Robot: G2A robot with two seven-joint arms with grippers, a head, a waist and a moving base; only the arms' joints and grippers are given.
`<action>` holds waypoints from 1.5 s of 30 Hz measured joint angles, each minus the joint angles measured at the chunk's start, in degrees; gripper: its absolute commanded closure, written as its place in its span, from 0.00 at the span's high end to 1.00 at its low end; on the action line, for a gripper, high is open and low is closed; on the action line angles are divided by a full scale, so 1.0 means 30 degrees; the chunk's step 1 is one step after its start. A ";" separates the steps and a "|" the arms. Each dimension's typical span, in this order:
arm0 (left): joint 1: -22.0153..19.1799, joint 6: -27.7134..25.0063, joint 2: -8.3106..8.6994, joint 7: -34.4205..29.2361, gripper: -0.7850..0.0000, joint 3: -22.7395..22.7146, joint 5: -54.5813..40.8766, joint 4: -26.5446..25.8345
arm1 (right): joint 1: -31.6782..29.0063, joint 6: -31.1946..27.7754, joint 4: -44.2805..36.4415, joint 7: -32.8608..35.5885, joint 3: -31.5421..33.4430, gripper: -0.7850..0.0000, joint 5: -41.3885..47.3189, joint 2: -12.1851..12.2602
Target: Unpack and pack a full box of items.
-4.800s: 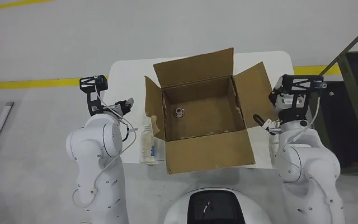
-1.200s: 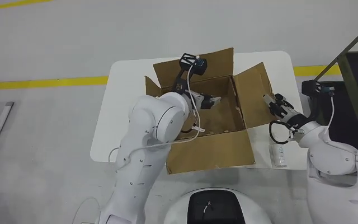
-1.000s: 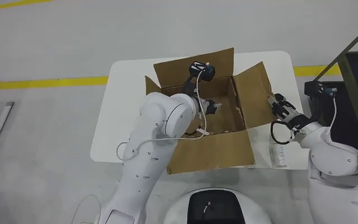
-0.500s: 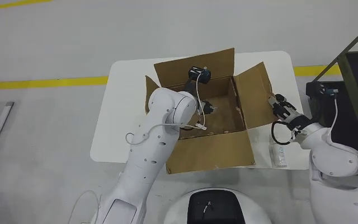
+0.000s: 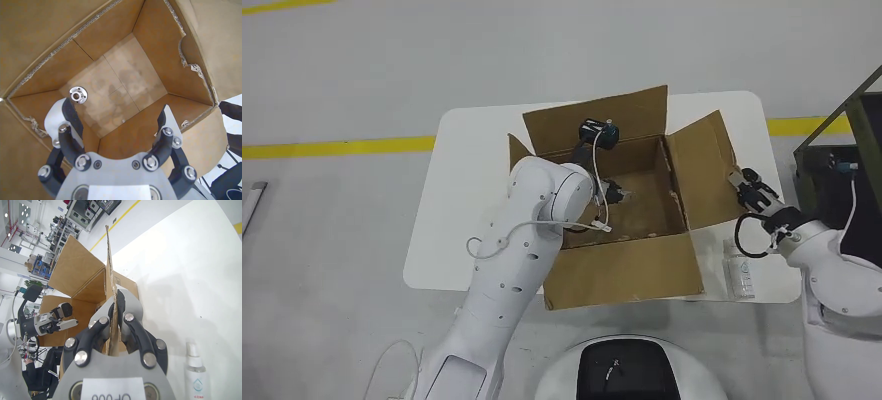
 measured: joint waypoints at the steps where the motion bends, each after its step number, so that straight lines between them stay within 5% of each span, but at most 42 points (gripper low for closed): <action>1: 0.0091 -0.0019 0.0015 0.0150 1.00 -0.0024 0.0069 0.0009 | -0.0114 0.0056 -0.0102 -0.0029 0.0093 0.00 0.0098 0.0041; 13: -0.0663 0.0320 -0.0300 0.0281 1.00 0.0714 -0.0423 0.3064 | -0.0889 0.0379 -0.0852 -0.0280 0.0174 0.00 0.0677 0.0414; 27: -0.2574 -0.2003 -0.1072 0.2792 1.00 0.2726 -0.0622 0.8704 | -0.0921 0.0626 -0.0702 -0.0749 -0.0135 0.00 0.0843 0.0820; 45: -0.2313 -0.1665 -0.1034 0.3553 1.00 0.2653 -0.0257 0.8975 | -0.0927 0.0795 -0.0493 -0.1276 -0.0408 0.00 0.0826 0.1332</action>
